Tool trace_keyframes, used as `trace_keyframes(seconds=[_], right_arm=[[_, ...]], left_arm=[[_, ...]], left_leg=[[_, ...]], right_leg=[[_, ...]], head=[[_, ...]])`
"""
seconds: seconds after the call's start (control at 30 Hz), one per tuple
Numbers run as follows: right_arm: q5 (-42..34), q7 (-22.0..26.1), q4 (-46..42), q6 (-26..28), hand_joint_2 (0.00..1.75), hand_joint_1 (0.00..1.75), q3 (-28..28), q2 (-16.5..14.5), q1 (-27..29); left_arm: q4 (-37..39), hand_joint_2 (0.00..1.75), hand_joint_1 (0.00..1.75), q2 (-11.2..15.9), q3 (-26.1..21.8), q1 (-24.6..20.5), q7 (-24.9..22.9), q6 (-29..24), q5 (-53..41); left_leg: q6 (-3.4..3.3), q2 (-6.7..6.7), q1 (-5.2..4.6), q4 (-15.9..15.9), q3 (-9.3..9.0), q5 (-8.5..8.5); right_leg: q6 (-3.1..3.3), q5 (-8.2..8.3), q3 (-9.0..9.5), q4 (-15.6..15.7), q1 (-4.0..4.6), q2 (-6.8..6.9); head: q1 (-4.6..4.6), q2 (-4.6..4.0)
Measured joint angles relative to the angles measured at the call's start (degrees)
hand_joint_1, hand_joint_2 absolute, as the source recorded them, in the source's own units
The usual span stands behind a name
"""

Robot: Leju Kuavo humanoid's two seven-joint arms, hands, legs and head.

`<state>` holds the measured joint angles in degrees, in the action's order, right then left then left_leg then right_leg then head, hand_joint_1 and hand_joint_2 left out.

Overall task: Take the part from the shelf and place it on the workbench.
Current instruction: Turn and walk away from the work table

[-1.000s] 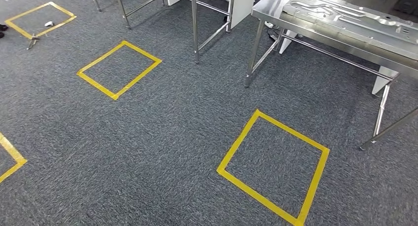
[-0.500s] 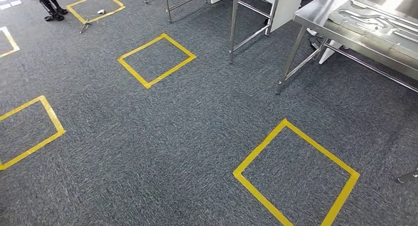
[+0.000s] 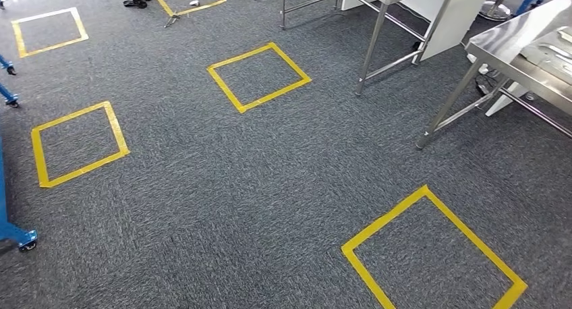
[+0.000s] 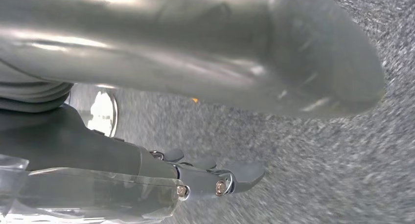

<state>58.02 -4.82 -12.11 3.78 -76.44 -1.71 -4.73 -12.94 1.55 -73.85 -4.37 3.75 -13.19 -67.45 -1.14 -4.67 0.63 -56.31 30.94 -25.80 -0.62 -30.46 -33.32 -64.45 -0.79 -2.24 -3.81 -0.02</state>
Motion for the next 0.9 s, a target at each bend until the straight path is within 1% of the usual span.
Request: trace_keyframes(seconds=[0.03, 0.07, 0.1, 0.13, 0.17, 0.2, 0.23, 0.27, 0.3, 0.33, 0.37, 0.4, 0.43, 0.47, 0.5, 0.53, 0.57, 0.6, 0.67, 0.7, 0.73, 0.77, 0.8, 0.83, 0.87, 0.9], right_arm=[[-0.4, 0.3, 0.0, 0.0, 0.00, 0.00, 0.3, 0.0, 0.0], [-1.2, 0.8, 0.0, 0.0, 0.00, 0.00, 0.5, 0.1, 0.0], [-2.0, 1.3, 0.0, -0.1, 0.00, 0.00, 0.5, 0.1, -0.1], [-3.0, 2.0, 0.0, -0.1, 0.00, 0.00, 0.5, 0.1, -0.2], [-4.1, 2.6, 0.0, -0.1, 0.00, 0.00, 0.4, 0.0, -0.3], [-5.3, 3.5, 0.0, -0.1, 0.00, 0.00, 0.1, 0.0, -0.4], [-6.9, 4.6, 0.0, -0.1, 0.00, 0.00, -0.3, -0.1, -0.4], [-8.8, 5.8, 0.0, -0.2, 0.00, 0.00, -1.0, -0.1, -0.4], [-11.7, 7.6, 0.0, -0.3, 0.00, 0.00, -2.0, -0.2, -0.4], [-15.2, 9.5, 0.0, -0.6, 0.00, 0.00, -3.2, -0.2, -0.4], [-19.5, 11.6, 0.0, -1.0, 0.00, 0.00, -4.6, -0.2, -0.4], [-23.6, 13.5, 0.0, -1.4, 0.00, 0.00, -5.9, -0.2, -0.5], [-26.8, 14.6, 0.0, -1.8, 0.00, 0.00, -7.0, -0.2, -0.6], [-28.9, 15.4, 0.0, -2.0, 0.00, 0.00, -7.8, -0.2, -0.8], [-29.9, 15.7, 0.0, -2.0, 0.00, 0.00, -8.5, -0.2, -0.8], [-30.2, 15.9, 0.0, -2.0, 0.00, 0.00, -9.0, -0.2, -0.9], [-30.3, 16.0, 0.0, -1.9, 0.00, 0.00, -9.4, -0.2, -0.9], [-30.3, 16.0, 0.0, -1.7, 0.00, 0.00, -9.7, -0.2, -1.1], [-29.8, 15.9, 0.0, -1.2, 0.00, 0.00, -10.1, -0.2, -1.4], [-29.3, 15.8, 0.0, -1.0, 0.00, 0.00, -10.1, -0.2, -1.6], [-28.5, 15.5, 0.0, -0.6, 0.00, 0.00, -10.1, -0.2, -1.6], [-27.5, 15.1, 0.0, -0.3, 0.00, 0.00, -10.1, -0.3, -1.6], [-26.2, 14.5, 0.0, 0.1, 0.00, 0.00, -9.8, -0.3, -1.4], [-24.9, 13.9, 0.0, 0.4, 0.00, 0.00, -9.4, -0.3, -1.2], [-23.6, 13.2, 0.0, 0.7, 0.00, 0.00, -8.9, -0.3, -1.0], [-22.5, 12.6, 0.0, 0.8, 0.00, 0.00, -8.3, -0.3, -0.9]], left_arm=[[0.0, 0.00, 0.00, -0.1, 0.9, 0.0, -0.1, -0.6, -0.4], [0.0, 0.00, 0.00, -0.1, 1.7, -0.1, -0.1, -1.0, -0.5], [0.0, 0.00, 0.00, -0.2, 2.2, -0.1, -0.1, -1.2, -0.4], [0.0, 0.00, 0.00, -0.2, 2.5, 0.0, 0.2, -1.4, 0.0], [0.0, 0.00, 0.00, -0.2, 2.7, 0.1, 0.6, -1.5, 0.6], [0.0, 0.00, 0.00, -0.3, 2.7, 0.2, 1.2, -1.6, 1.7], [0.0, 0.00, 0.00, -0.3, 2.5, 0.3, 2.1, -1.6, 3.4], [0.0, 0.00, 0.00, -0.3, 2.0, 0.1, 3.3, -1.3, 5.8], [0.0, 0.00, 0.00, -0.3, 1.0, -0.2, 5.1, -0.4, 9.3], [0.0, 0.00, 0.00, -0.3, -0.5, -0.6, 7.2, 0.8, 13.7], [0.0, 0.00, 0.00, -0.4, -2.4, -0.9, 9.3, 2.0, 18.3], [0.0, 0.00, 0.00, -0.4, -4.5, -1.1, 11.3, 3.1, 22.4], [0.0, 0.00, 0.00, -0.4, -6.4, -1.2, 12.5, 3.7, 25.2], [0.0, 0.00, 0.00, -0.3, -7.8, -1.2, 13.3, 3.9, 26.6], [0.0, 0.00, 0.00, -0.2, -9.0, -1.2, 13.8, 3.8, 27.3], [0.0, 0.00, 0.00, -0.2, -9.8, -1.4, 14.1, 3.7, 27.5], [0.0, 0.00, 0.00, -0.1, -10.5, -1.5, 14.2, 3.7, 27.5], [0.0, 0.00, 0.00, -0.1, -11.1, -1.6, 14.3, 3.6, 27.5], [0.0, 0.00, 0.00, -0.1, -11.8, -1.5, 14.1, 3.3, 26.7], [0.0, 0.00, 0.00, -0.1, -12.0, -1.4, 13.9, 3.1, 26.2], [0.0, 0.00, 0.00, -0.1, -12.0, -1.5, 13.6, 3.0, 25.7], [0.0, 0.00, 0.00, -0.1, -12.0, -1.6, 13.3, 2.8, 25.2], [0.0, 0.00, 0.00, -0.1, -12.0, -1.7, 13.0, 2.8, 24.8], [0.0, 0.00, 0.00, -0.1, -12.0, -1.8, 12.6, 2.8, 24.4], [0.0, 0.00, 0.00, -0.1, -12.0, -1.9, 12.2, 2.8, 24.0], [0.0, 0.00, 0.00, -0.2, -11.9, -1.8, 11.9, 2.8, 23.5]], left_leg=[[0.24, -0.77, -0.02, -0.2, 0.14, -0.04], [0.56, -1.46, 0.01, -0.3, 0.39, -0.04], [0.96, -2.13, 0.11, -0.4, 0.66, 0.02], [1.40, -2.83, 0.19, -0.3, 0.87, 0.14], [1.77, -3.27, 0.29, -0.3, 1.02, 0.23], [2.03, -2.63, 0.24, -0.7, 1.28, -0.01], [2.22, -1.26, 0.19, -1.9, 1.97, -0.86], [2.38, 0.56, 0.14, -4.4, 3.17, -2.35], [2.55, 2.45, 0.15, -8.0, 4.94, -4.31], [2.78, 3.44, 0.27, -12.0, 6.90, -6.20], [3.01, 3.94, 0.35, -15.2, 8.41, -7.39], [3.18, 4.18, 0.43, -16.6, 8.99, -7.54], [3.27, 4.40, 0.49, -15.7, 8.34, -6.59], [3.26, 4.82, 0.53, -12.5, 6.49, -4.85], [3.15, 5.86, 0.52, -8.1, 3.95, -3.01], [2.90, 6.95, 0.42, -4.2, 1.75, -1.64], [2.58, 7.73, 0.29, -1.5, 0.26, -0.84], [2.23, 8.15, 0.14, -0.3, -0.31, -0.61], [1.53, 7.14, -0.02, -0.2, -0.03, -0.51], [1.17, 6.61, 0.05, 0.0, 0.00, -0.34], [0.78, 6.06, 0.15, 0.2, -0.02, -0.12], [0.43, 5.47, 0.26, 0.3, -0.03, 0.12], [0.18, 4.87, 0.25, 0.4, 0.05, 0.29], [0.01, 4.21, 0.15, 0.4, 0.21, 0.39], [-0.08, 3.48, 0.04, 0.3, 0.33, 0.45], [-0.13, 2.71, -0.08, 0.3, 0.40, 0.49]], right_leg=[[0.27, 1.60, 1.47, 3.7, -0.01, -1.45], [0.47, 2.48, 2.40, 6.1, 0.02, -2.53], [0.64, 2.60, 2.68, 7.0, 0.09, -3.08], [0.75, 2.62, 2.70, 7.1, 0.20, -2.47], [1.01, 2.78, 2.80, 7.4, 0.06, -1.69], [1.36, 2.95, 2.99, 7.8, -0.06, -0.95], [1.71, 3.14, 3.19, 8.2, -0.21, -0.10], [2.00, 3.28, 3.35, 8.6, -0.36, 0.84], [2.16, 3.27, 3.43, 8.7, -0.23, 1.79], [2.23, 3.23, 3.41, 8.6, -0.15, 2.76], [2.22, 3.19, 3.38, 8.6, -0.07, 3.74], [2.18, 3.12, 3.37, 8.6, -0.01, 4.63], [2.11, 3.03, 3.40, 8.5, 0.01, 5.44], [1.98, 2.92, 3.51, 8.5, 0.02, 6.17], [1.78, 2.76, 3.67, 8.4, 0.04, 6.85], [1.51, 2.56, 3.83, 8.3, 0.16, 7.48], [1.20, 2.39, 3.99, 8.2, 0.29, 8.02], [0.88, 2.26, 4.14, 8.1, 0.42, 8.53], [0.27, 2.17, 4.42, 8.2, 0.47, 9.34], [-0.09, 1.88, 4.47, 7.9, 0.33, 8.88], [-0.39, 0.98, 4.13, 7.0, 0.16, 7.65], [-0.62, -0.61, 3.19, 4.7, 0.00, 6.00], [-0.76, -2.69, 1.60, 1.2, -0.11, 4.18], [-0.78, -4.77, -0.41, -3.0, -0.11, 3.09], [-0.75, -6.17, -2.28, -6.7, -0.07, 2.62], [-0.64, -6.39, -3.44, -8.9, -0.01, 2.44]], head=[[0.01, 0.00], [0.00, 0.00], [-0.01, 0.00], [-0.01, 0.00], [-0.02, 0.00], [-0.02, 0.00], [-0.04, 0.00], [-0.07, 0.00], [-0.09, 0.00], [-0.11, 0.00], [-0.11, 0.00], [-0.10, 0.00], [-0.10, 0.00], [-0.11, 0.00], [-0.11, 0.00], [-0.11, 0.00], [-0.11, 0.00], [-0.10, 0.00], [-0.10, 0.00], [-0.10, 0.00], [-0.09, 0.00], [-0.09, 0.00], [-0.08, 0.00], [-0.08, 0.00], [-0.08, 0.00], [-0.08, 0.00]])
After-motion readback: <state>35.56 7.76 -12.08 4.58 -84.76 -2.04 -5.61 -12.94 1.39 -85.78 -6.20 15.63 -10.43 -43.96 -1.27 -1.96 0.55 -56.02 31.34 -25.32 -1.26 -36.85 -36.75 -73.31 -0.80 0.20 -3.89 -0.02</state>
